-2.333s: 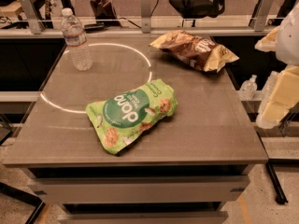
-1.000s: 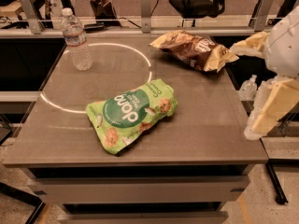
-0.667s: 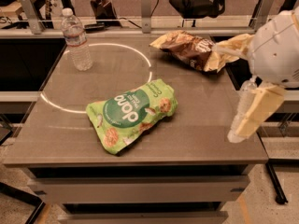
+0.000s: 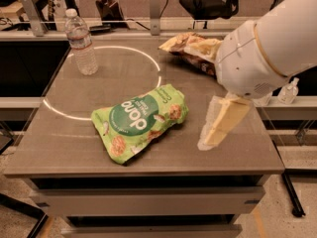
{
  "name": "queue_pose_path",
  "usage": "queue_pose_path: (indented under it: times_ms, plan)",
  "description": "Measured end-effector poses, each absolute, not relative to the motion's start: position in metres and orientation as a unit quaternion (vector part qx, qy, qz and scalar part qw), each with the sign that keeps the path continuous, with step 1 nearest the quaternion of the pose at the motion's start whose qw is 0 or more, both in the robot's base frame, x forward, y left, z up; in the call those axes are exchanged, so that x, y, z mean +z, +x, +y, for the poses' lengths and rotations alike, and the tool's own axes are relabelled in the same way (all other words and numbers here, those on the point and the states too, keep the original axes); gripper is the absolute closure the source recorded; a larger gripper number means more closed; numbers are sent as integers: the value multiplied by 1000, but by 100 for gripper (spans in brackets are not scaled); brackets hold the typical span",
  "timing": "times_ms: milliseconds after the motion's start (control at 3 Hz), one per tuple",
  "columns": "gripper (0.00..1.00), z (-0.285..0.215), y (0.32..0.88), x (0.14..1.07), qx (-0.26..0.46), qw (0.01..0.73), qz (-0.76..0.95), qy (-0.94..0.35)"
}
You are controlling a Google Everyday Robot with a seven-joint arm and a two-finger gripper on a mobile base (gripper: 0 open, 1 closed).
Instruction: Pick green rice chip bag
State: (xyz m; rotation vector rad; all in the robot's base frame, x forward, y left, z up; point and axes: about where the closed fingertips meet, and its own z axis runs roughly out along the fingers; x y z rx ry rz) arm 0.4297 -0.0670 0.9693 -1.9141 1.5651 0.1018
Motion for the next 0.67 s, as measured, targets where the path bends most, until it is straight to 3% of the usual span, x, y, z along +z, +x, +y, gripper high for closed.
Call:
queue_pose_path:
  times_ms: [667]
  plan:
    - [0,-20,455,942,-4,312,559,-768]
